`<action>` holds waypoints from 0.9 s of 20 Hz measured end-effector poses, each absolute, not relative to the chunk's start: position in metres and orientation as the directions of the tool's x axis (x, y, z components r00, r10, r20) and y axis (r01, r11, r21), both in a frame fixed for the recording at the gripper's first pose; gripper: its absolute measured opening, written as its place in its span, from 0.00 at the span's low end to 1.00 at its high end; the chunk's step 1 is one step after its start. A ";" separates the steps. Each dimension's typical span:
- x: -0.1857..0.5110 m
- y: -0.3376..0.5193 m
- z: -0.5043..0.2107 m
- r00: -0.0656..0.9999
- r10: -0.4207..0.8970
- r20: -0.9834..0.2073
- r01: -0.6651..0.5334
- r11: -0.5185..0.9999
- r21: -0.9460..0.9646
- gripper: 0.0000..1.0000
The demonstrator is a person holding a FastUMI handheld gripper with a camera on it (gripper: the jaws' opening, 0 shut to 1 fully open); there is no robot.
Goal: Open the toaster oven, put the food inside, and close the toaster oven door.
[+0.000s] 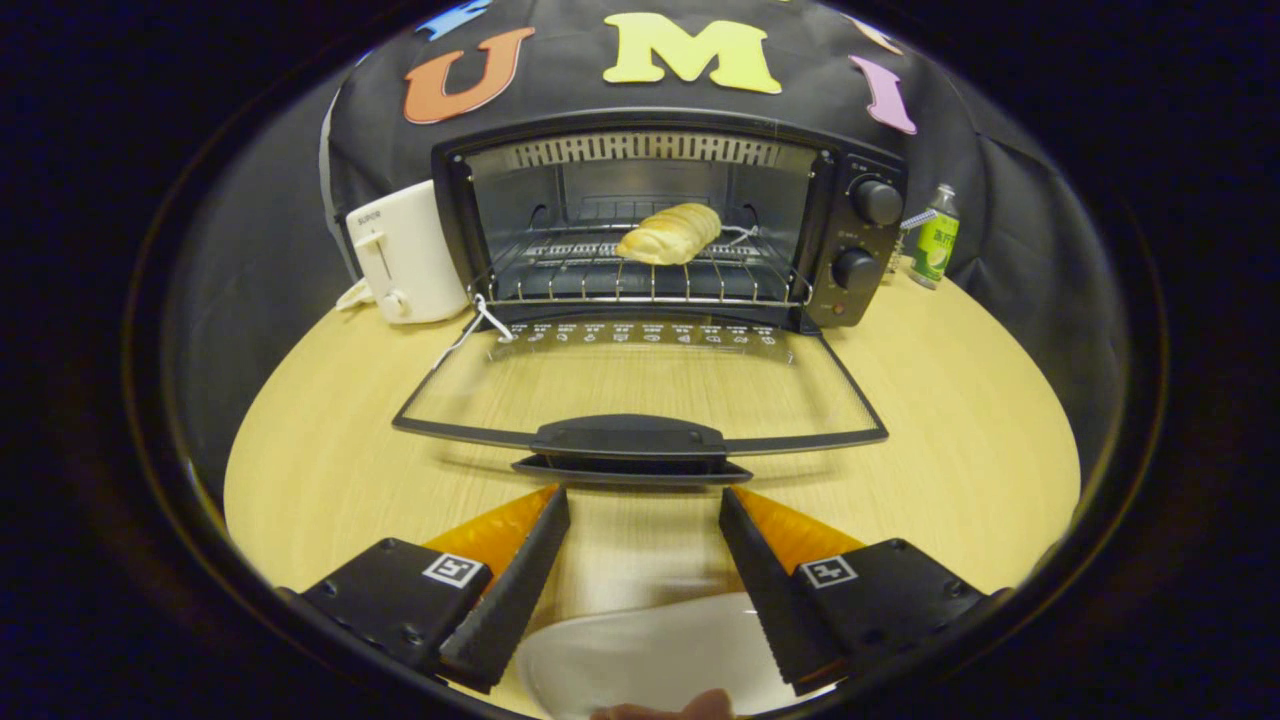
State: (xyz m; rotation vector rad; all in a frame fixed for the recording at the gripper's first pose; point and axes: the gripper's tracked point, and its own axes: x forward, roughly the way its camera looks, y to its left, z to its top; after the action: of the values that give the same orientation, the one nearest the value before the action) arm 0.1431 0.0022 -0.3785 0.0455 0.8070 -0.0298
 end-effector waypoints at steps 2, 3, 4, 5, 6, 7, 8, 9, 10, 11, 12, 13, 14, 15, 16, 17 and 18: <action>0.143 0.002 -0.371 0.701 -0.006 -0.713 0.046 0.998 0.037 1.00; 0.143 0.002 -0.363 0.712 -0.005 -0.702 0.048 0.998 0.042 1.00; 0.145 0.002 -0.352 0.727 -0.005 -0.686 0.049 0.998 0.044 1.00; 0.147 0.002 -0.340 0.747 -0.006 -0.664 0.048 0.998 0.045 0.99; 0.151 0.002 -0.326 0.773 -0.009 -0.634 0.047 0.998 0.043 0.99; 0.156 0.003 -0.313 0.797 -0.015 -0.604 0.042 0.999 0.031 1.00; 0.162 0.002 -0.305 0.816 -0.021 -0.577 0.036 0.999 0.015 0.99; 0.167 0.001 -0.298 0.831 -0.026 -0.556 0.038 0.999 0.009 1.00; 0.172 0.001 -0.292 0.843 -0.030 -0.538 0.043 0.999 0.012 1.00; 0.179 0.001 -0.284 0.856 -0.029 -0.516 0.044 0.999 0.016 1.00; 0.186 0.001 -0.276 0.869 -0.025 -0.494 0.040 0.999 0.019 1.00; 0.193 0.001 -0.268 0.879 -0.017 -0.476 0.034 0.999 0.026 1.00; 0.200 0.001 -0.263 0.885 -0.008 -0.465 0.028 0.999 0.036 1.00; 0.204 -0.001 -0.258 0.888 -0.005 -0.460 0.030 0.999 0.045 1.00; 0.205 -0.004 -0.251 0.891 -0.010 -0.455 0.038 0.998 0.053 1.00; 0.204 -0.005 -0.242 0.897 -0.008 -0.442 0.040 0.997 0.063 1.00; 0.203 -0.006 -0.230 0.907 -0.008 -0.422 0.041 0.997 0.070 1.00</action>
State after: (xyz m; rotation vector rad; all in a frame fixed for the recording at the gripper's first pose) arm 0.2030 -0.0056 -0.2302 0.0777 0.4349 -0.0252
